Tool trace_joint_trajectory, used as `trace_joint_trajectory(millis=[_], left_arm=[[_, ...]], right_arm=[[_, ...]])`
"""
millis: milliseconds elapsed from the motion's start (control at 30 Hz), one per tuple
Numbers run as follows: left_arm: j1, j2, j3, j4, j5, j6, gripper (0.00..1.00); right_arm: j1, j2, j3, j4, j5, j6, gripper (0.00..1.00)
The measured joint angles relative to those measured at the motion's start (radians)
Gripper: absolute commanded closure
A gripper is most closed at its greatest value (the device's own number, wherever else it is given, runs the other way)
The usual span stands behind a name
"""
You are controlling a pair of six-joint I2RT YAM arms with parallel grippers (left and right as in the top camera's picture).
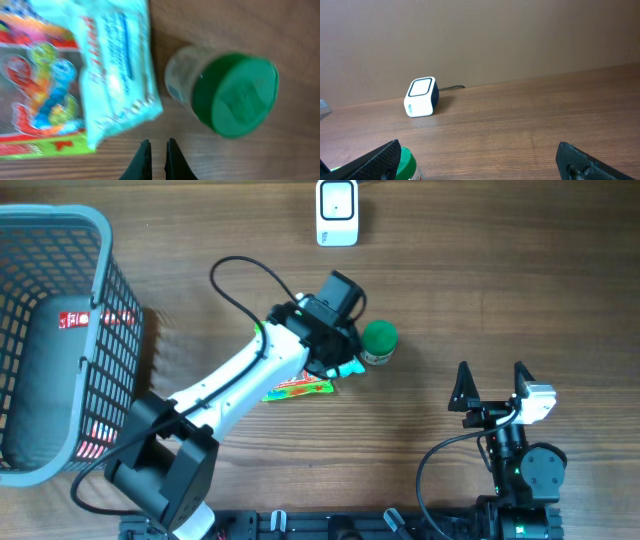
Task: Scan the item barcode
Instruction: 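Pick the light-blue wipes pack with left gripper, place beside Haribo bag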
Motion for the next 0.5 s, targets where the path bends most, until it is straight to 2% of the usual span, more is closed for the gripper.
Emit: trace_joint_trajectory(millis=[167,333,433,500], left_arm=[[-0.035,0.0,-0.002,-0.006,-0.031,-0.006,0.96],[-0.018,-0.009,-0.001,-0.018,-0.129,-0.011,0.96],[0.042,-0.108,0.065,-0.135,-0.286,0.028,0.96],[0.098,-0.235,0.161,-0.153,-0.394,0.07,0.96]], right_arm=[[0.0,0.0,0.0,0.0,0.0,0.0,0.0],[0.0,0.0,0.0,0.0,0.0,0.0,0.0],[0.0,0.0,0.0,0.0,0.0,0.0,0.0],[0.0,0.0,0.0,0.0,0.0,0.0,0.0]])
